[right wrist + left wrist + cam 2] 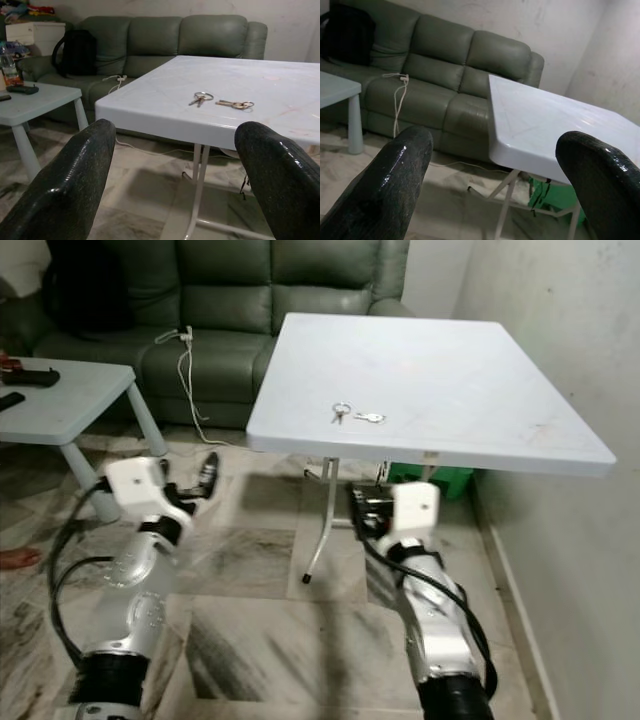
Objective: Hang keys on a hook
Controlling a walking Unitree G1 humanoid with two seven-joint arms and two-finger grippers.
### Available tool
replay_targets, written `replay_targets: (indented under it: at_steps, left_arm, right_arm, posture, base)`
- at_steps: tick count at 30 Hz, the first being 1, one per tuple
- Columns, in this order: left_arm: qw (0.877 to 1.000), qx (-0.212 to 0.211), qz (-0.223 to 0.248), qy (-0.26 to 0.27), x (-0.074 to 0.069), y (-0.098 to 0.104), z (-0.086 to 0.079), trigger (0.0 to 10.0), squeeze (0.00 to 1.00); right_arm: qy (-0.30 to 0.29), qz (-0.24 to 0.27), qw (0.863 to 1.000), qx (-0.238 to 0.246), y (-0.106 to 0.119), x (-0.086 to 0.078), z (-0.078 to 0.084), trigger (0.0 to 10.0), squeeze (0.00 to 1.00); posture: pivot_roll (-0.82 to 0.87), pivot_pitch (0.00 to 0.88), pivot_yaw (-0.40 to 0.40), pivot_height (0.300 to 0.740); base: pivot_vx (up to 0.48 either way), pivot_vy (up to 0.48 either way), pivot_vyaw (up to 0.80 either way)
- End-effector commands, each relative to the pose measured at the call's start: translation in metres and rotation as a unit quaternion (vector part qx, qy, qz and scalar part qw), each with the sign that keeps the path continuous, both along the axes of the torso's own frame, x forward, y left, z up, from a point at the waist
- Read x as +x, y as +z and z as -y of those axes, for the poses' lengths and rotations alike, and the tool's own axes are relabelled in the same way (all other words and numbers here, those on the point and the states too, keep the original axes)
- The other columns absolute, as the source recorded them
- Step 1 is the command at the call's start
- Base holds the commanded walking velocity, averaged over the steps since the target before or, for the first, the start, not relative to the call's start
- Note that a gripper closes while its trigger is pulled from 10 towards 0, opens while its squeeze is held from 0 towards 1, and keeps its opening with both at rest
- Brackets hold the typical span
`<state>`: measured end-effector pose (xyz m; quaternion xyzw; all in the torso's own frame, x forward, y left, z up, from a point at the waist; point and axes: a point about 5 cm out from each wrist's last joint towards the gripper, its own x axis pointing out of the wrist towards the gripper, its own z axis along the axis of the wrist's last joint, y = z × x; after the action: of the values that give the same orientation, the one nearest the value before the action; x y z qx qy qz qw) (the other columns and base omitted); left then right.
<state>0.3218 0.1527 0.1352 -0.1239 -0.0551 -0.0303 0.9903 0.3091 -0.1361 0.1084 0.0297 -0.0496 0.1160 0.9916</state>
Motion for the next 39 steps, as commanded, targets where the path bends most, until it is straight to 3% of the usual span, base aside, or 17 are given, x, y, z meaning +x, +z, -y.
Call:
replay_targets:
  at_steps: [1,8,26,39]
  left_arm:
    - [1.0,-0.005,0.003,-0.017,0.0011,0.0025,0.0122,10.0,0.0]
    - [1.0,-0.007,0.002,-0.017,0.0019,0.0029,0.0121,10.0,0.0]
    - [1.0,-0.013,-0.001,-0.015,0.0028,0.0042,0.0135,10.0,0.0]
    - [1.0,-0.011,0.006,-0.017,0.0027,0.0056,0.0142,10.0,0.0]
  right_arm:
    - [-0.018,0.003,1.0,-0.002,0.002,-0.0002,0.0128,10.0,0.0]
    - [-0.018,0.002,1.0,-0.002,0.0023,0.0003,0.0125,10.0,0.0]
    - [-0.016,0.003,1.0,0.0,0.0029,0.0006,0.0109,10.0,0.0]
    - [-0.012,0.004,1.0,0.001,0.0029,0.0011,0.0092,10.0,0.0]
  posture:
    - [-0.02,0.0,-0.047,0.74]
    - [-0.02,0.0,-0.049,0.74]
    - [-0.02,0.0,-0.048,0.74]
    - [-0.01,0.0,-0.045,0.74]
  base:
    - [0.0,0.461,0.0]
    - [0.0,0.461,0.0]
    - [0.0,0.0,0.0]
    - [0.38,0.0,0.0]
